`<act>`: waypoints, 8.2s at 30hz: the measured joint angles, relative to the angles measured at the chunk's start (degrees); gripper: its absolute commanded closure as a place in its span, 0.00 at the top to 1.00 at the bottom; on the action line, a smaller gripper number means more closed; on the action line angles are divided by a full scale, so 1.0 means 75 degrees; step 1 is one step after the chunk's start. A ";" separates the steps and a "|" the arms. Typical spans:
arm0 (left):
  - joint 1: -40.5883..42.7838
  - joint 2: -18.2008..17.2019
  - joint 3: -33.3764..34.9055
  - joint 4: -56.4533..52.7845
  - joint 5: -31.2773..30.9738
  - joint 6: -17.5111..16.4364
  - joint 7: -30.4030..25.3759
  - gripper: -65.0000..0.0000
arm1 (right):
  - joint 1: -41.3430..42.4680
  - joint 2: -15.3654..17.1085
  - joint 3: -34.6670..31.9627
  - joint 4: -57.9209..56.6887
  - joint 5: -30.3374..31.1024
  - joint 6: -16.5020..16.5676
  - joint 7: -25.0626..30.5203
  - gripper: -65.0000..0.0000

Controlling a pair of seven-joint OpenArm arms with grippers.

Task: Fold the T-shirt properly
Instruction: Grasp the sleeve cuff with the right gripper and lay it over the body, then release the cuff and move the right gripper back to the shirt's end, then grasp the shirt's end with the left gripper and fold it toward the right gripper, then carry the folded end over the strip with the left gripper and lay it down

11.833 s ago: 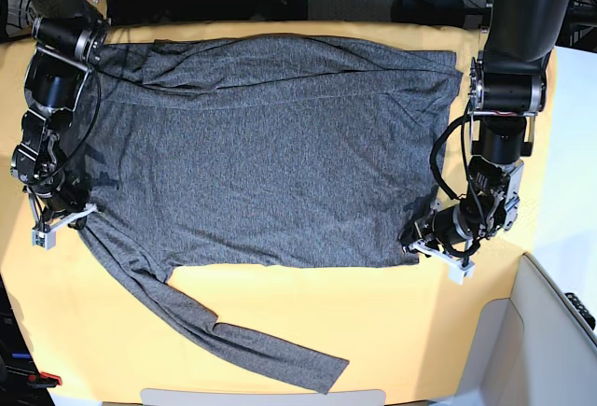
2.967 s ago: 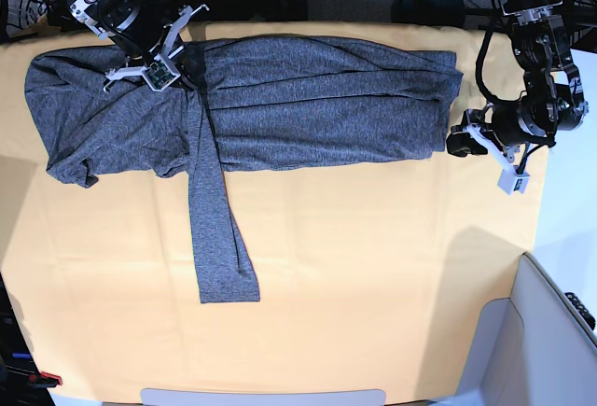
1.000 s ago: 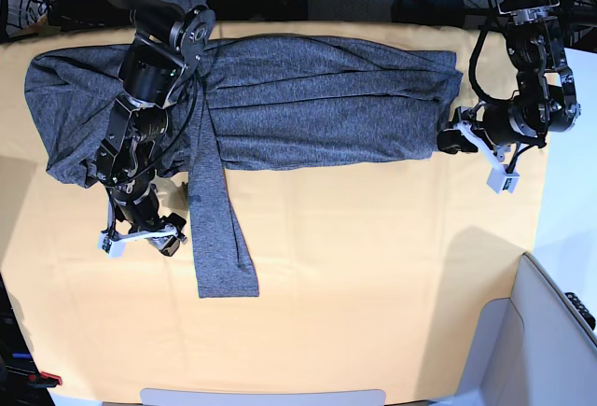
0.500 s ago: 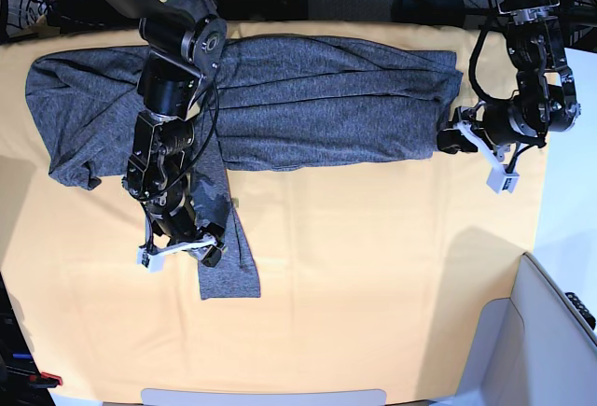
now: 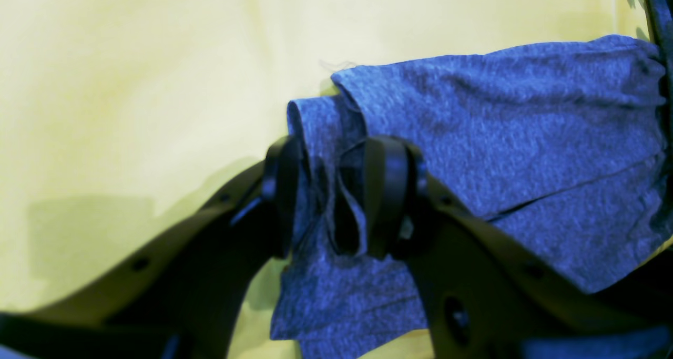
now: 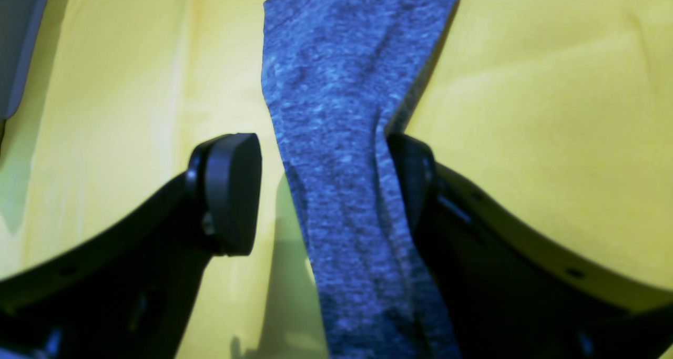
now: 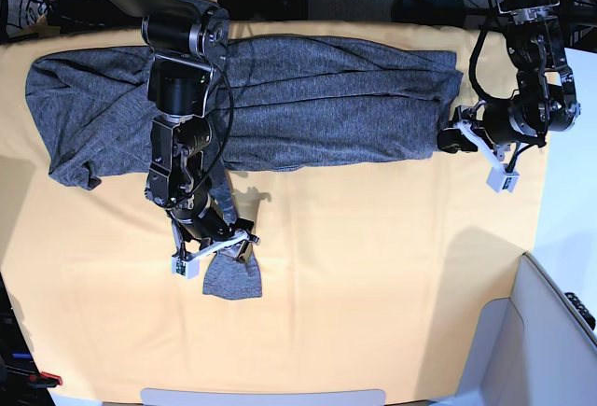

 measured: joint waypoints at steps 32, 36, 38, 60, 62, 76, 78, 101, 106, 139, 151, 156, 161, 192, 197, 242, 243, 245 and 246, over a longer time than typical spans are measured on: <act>0.0000 0.0000 0.0000 0.0003 -0.0017 0.0000 -0.0003 0.33 | -0.3197 0.0411 -0.5085 0.6038 -0.0076 0.0023 -0.0627 0.00; 0.0000 -0.0003 0.0000 0.0000 0.0003 -0.0003 -0.0006 0.33 | -0.3611 0.0641 -0.5709 0.6668 -0.0087 -0.0003 -0.0612 0.00; 0.0000 0.0000 0.0000 0.0000 0.0006 -0.0006 -0.0003 0.33 | -0.3835 0.0752 -0.5980 0.6910 -0.0090 -0.0006 -0.0656 0.00; -0.0020 -0.0003 0.0000 0.0000 0.0000 0.0003 -0.0003 0.33 | -0.3783 0.1230 -0.8122 0.6679 -0.0064 0.0029 -0.0618 0.00; -0.0020 0.0000 0.0000 0.0000 0.0000 0.0000 0.0000 0.33 | -0.3640 0.1236 -0.8431 0.6441 -0.0067 0.0032 -0.0632 0.00; -0.0017 0.0000 0.0000 0.0000 0.0000 -0.0003 0.0000 0.33 | -0.3255 0.1250 -0.9378 0.5785 -0.0067 0.0047 -0.0629 0.40; -0.0017 -0.0003 0.0000 0.0000 0.0003 0.0000 0.0000 0.33 | -0.3261 0.1256 -0.9381 0.5788 -0.0064 0.0050 -0.0632 0.55; 0.0108 -0.0041 -0.1818 0.0003 -0.0052 -0.0032 0.0029 0.33 | -0.3133 0.1233 -0.5992 0.6951 -0.0023 -0.0641 -0.0551 0.72; 0.0402 -0.0020 -0.2375 -0.0079 -0.0085 -0.1335 0.0708 0.39 | -0.3736 0.1402 -0.4940 0.7388 -0.0058 -0.1798 -0.0580 0.72; 0.0606 -0.0017 -0.0705 -0.1320 -0.1926 -0.1891 0.0711 0.50 | -0.5712 0.1612 -0.1026 0.8183 -0.0026 -0.1807 -0.0606 0.72; 0.0679 -0.0020 0.0122 -0.1236 -0.2127 -0.1897 0.0653 0.50 | -0.5709 0.1612 -0.1026 0.8035 -0.0026 -0.1807 -0.0603 0.72; 0.0664 -0.0020 0.0119 -0.1239 -0.2031 -0.1900 0.0662 0.28 | -0.5712 0.1612 -0.1026 0.7950 -0.0029 -0.1807 -0.0629 0.72; 0.0667 -0.0017 0.0134 -0.1256 -0.1973 -0.1900 0.0714 0.00 | -0.5674 0.1635 -0.1011 0.7950 -0.0029 -0.1807 -0.0624 0.72; -0.1373 0.1935 0.3471 -0.0935 -0.3334 -0.1871 0.0828 0.01 | -0.6123 0.1577 0.1603 0.7950 -0.0029 -0.1778 -0.0629 0.72; -0.1524 0.1955 0.3783 -0.1151 -0.3328 -0.1868 0.0819 0.01 | -0.6132 0.1571 0.1603 0.7901 -0.0026 -0.1775 -0.0592 0.72; -0.2154 0.2454 0.5021 -0.1186 -0.3360 -0.1868 -0.0373 0.40 | -0.6094 0.1338 0.1550 0.7405 -0.0003 -0.1751 -0.0606 0.72; -0.2159 0.2311 0.5018 -0.1186 -0.3348 -0.1868 -0.0382 0.38 | -0.6094 0.1343 0.1553 0.7385 -0.0003 -0.1754 -0.0603 0.72; -0.2256 0.2017 0.5015 -0.1186 -0.3325 -0.1865 -0.0364 0.32 | -0.6091 0.1358 0.1553 0.7286 -0.0003 -0.1757 -0.0603 0.72; -0.2349 0.1845 0.5015 -0.1186 -0.3322 -0.1865 -0.0353 0.28 | -0.6097 0.1338 0.1553 0.7248 -0.0003 -0.1778 -0.0606 0.72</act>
